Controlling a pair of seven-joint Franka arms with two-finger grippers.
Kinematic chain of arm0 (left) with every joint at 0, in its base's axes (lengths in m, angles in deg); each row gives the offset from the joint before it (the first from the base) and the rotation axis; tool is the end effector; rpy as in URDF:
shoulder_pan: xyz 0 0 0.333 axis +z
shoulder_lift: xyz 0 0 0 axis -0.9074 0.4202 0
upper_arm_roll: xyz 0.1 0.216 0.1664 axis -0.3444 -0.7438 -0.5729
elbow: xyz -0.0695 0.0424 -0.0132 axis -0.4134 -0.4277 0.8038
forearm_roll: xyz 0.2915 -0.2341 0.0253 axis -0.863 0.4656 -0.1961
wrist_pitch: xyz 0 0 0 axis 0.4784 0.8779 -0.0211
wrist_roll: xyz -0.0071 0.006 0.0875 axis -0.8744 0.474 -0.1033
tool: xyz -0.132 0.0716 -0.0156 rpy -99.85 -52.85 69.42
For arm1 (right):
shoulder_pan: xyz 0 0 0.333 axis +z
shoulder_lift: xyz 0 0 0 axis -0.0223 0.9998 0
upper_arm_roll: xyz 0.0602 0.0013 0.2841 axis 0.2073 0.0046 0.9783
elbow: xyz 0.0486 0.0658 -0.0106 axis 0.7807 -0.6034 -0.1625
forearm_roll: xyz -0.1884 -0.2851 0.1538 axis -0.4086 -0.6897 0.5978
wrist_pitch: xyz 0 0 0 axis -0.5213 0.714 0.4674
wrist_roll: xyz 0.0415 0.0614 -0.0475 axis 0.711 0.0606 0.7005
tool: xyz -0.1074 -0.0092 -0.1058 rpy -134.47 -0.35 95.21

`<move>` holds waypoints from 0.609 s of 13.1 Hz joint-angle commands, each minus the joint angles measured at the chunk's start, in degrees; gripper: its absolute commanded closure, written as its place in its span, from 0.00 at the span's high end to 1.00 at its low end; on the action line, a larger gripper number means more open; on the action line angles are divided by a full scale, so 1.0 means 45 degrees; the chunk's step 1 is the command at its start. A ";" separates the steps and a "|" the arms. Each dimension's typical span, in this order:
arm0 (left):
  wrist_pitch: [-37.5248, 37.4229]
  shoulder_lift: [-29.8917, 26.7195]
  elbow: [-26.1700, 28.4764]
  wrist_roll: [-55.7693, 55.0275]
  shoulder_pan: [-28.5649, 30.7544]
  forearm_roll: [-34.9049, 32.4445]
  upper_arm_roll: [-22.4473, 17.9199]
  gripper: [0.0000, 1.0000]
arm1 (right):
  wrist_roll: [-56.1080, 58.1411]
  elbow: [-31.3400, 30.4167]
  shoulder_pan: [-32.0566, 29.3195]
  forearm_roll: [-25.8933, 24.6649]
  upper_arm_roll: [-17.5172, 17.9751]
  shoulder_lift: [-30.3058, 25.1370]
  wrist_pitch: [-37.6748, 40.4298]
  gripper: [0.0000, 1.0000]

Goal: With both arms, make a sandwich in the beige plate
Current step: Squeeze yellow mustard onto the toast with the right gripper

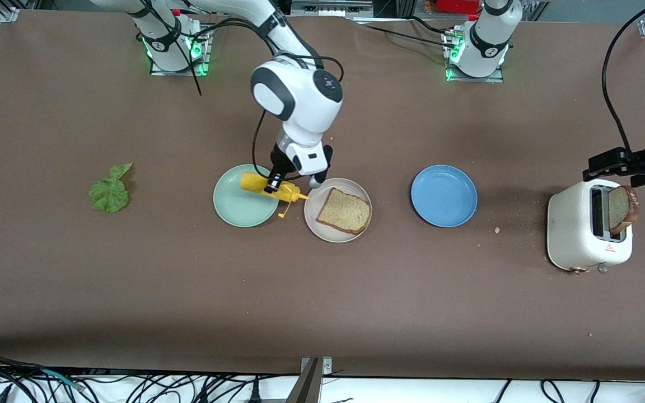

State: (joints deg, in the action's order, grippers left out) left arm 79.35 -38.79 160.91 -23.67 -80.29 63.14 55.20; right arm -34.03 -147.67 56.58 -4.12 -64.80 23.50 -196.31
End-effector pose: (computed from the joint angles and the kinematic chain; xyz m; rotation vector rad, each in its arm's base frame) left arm 0.5956 0.0318 0.5182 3.0734 -0.1210 -0.1135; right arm 0.4891 0.4343 0.2528 2.0142 1.5451 -0.0523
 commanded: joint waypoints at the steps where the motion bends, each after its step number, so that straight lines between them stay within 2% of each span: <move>1: -0.0411 -0.0039 -0.0295 -0.0094 -0.0016 -0.0449 -0.0122 1.00 | -0.0736 0.0551 0.0638 -0.0885 -0.0218 0.0807 0.0761 0.00; 4: -0.0411 -0.0039 -0.0353 -0.0094 -0.0036 -0.0429 -0.0103 1.00 | -0.2687 0.0609 0.1244 -0.1629 -0.0257 0.1726 0.0801 0.00; 6: -0.0412 -0.0039 -0.0353 -0.0094 -0.0055 -0.0333 -0.0006 1.00 | -0.3431 0.0706 0.1362 -0.1669 -0.0257 0.1768 0.0801 0.00; 8: -0.0431 -0.0059 -0.0334 -0.0113 -0.0074 -0.0293 0.0034 1.00 | -0.3727 0.1697 0.1460 -0.1650 -0.0238 0.2466 0.0801 0.00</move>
State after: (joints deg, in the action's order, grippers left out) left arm 78.77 -38.80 160.40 -23.68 -80.40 63.14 54.97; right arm -49.64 -145.83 62.12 -10.57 -64.97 31.51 -194.61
